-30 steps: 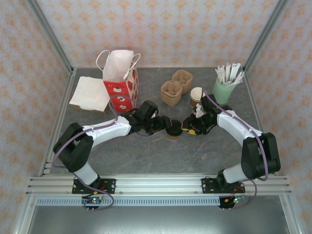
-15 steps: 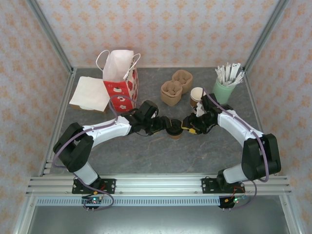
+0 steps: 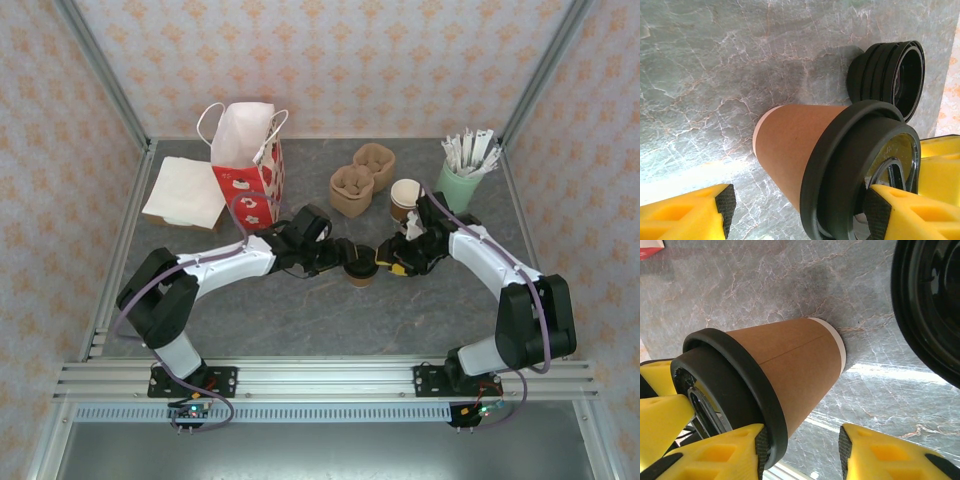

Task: Pack the takeout coffee

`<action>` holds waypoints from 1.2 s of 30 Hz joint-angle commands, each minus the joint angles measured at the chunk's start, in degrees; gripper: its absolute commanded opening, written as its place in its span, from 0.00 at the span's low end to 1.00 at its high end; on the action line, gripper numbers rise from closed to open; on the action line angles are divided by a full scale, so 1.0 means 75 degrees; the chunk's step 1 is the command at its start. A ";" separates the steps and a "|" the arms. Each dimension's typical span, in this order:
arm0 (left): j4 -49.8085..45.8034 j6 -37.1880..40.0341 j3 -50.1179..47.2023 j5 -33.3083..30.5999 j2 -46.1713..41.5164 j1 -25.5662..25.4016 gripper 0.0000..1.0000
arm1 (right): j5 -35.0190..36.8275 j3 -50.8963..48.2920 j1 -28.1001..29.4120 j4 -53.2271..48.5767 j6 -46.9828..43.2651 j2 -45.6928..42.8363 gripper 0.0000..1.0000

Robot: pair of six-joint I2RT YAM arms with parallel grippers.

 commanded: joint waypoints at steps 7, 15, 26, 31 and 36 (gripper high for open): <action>-0.0950 0.0370 0.0356 -0.0318 0.0227 -0.0186 0.72 | -0.0162 0.0071 -0.0137 -0.0063 -0.0134 -0.0227 0.45; -0.0961 0.0377 0.0379 -0.0341 0.0155 -0.0198 0.72 | -0.0232 0.0300 -0.0174 -0.0211 -0.0159 -0.0424 0.47; -0.1276 0.0616 0.1215 -0.0434 -0.0031 -0.0175 0.77 | -0.0590 0.0171 -0.0150 0.0126 0.0028 -0.0238 0.52; -0.1597 0.0662 0.1349 -0.0709 -0.0148 -0.0081 0.80 | -0.0451 0.0255 -0.0082 0.0017 -0.0067 -0.0022 0.53; -0.1335 0.0326 0.0776 -0.0627 -0.0536 0.0133 0.78 | -0.0491 0.0261 -0.0019 0.0072 -0.0083 0.0129 0.54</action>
